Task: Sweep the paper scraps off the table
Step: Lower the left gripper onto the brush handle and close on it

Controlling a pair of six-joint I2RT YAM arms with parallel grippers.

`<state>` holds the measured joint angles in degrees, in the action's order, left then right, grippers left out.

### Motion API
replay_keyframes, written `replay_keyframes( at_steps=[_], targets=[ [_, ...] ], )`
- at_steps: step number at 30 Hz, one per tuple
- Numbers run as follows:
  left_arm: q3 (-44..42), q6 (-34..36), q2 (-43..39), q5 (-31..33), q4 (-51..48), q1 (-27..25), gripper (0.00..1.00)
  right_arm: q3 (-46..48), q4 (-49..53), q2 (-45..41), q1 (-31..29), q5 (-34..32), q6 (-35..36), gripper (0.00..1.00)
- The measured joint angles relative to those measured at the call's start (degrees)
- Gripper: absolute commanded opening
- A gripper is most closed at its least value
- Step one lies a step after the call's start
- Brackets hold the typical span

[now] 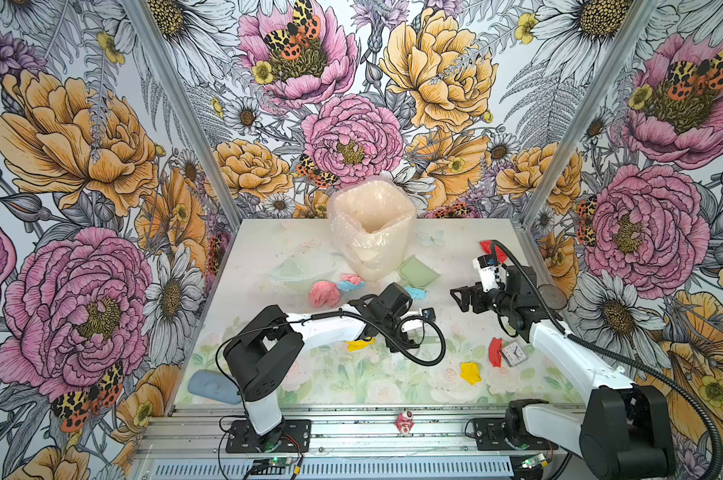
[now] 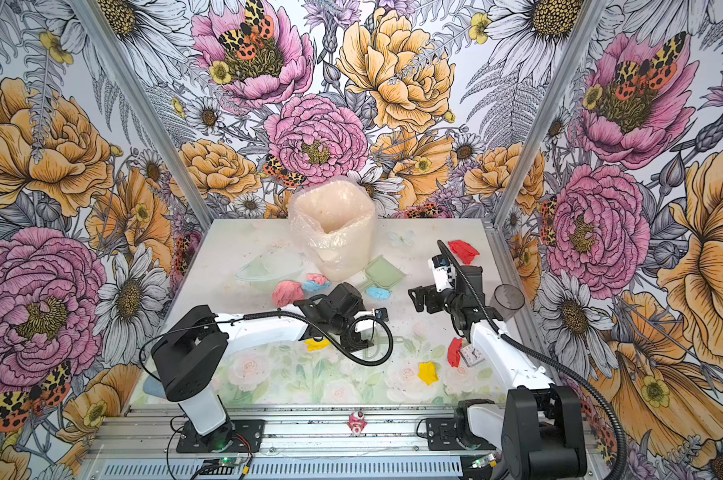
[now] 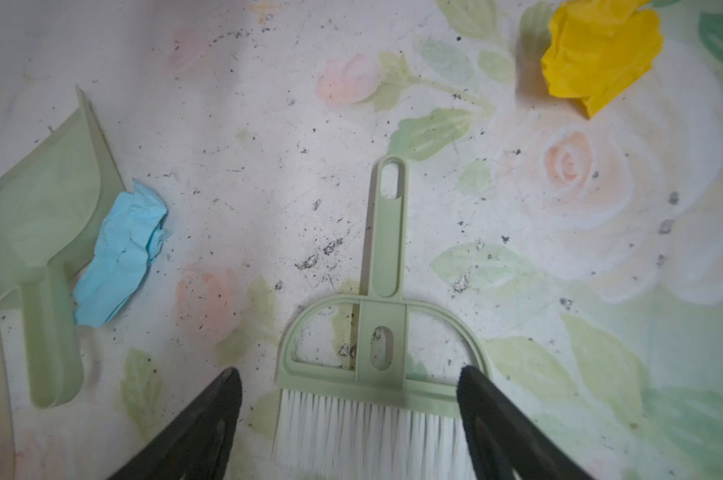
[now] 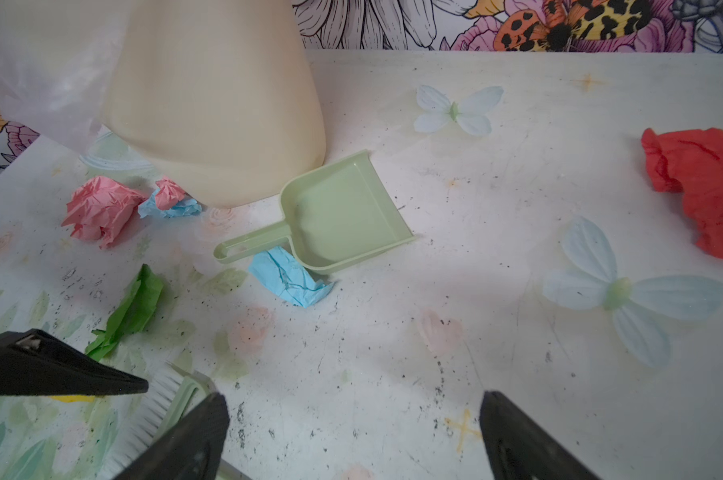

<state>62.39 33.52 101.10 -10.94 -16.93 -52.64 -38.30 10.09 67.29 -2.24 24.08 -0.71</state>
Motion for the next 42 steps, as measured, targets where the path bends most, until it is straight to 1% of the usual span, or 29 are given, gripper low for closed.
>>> replay_keyframes(
  at_steps=[5,9,16,20,26,30,35,42],
  targets=[
    [2.1,1.0,1.9,-0.6,-1.7,-1.2,0.76,0.8,0.0,-1.0,0.0,-0.5,0.0,0.97],
    [3.5,1.6,2.8,-0.8,-3.1,-1.5,0.75,1.2,0.0,-1.5,0.0,-1.0,0.0,0.97],
    [5.2,3.0,6.6,-0.6,-6.4,-1.5,0.69,1.4,0.0,-1.7,0.0,-2.5,0.0,0.97],
    [5.2,3.1,6.8,-0.5,-7.8,-1.5,0.68,1.4,0.0,-1.7,0.0,-3.1,0.0,0.97],
    [6.0,3.1,7.4,-0.5,-8.7,-1.5,0.64,1.5,0.0,-1.7,0.0,-3.6,0.0,0.97],
    [7.4,3.1,9.2,-0.3,-9.0,-1.5,0.66,1.5,0.0,-1.7,0.0,-4.2,0.2,0.97],
    [9.4,3.1,11.1,0.2,-10.6,-1.5,0.65,1.5,0.0,-1.9,0.0,-4.4,0.2,0.97],
    [10.3,3.2,11.3,0.6,-12.2,-1.5,0.63,1.5,0.0,-3.6,0.0,-5.0,0.4,0.97]
  ],
)
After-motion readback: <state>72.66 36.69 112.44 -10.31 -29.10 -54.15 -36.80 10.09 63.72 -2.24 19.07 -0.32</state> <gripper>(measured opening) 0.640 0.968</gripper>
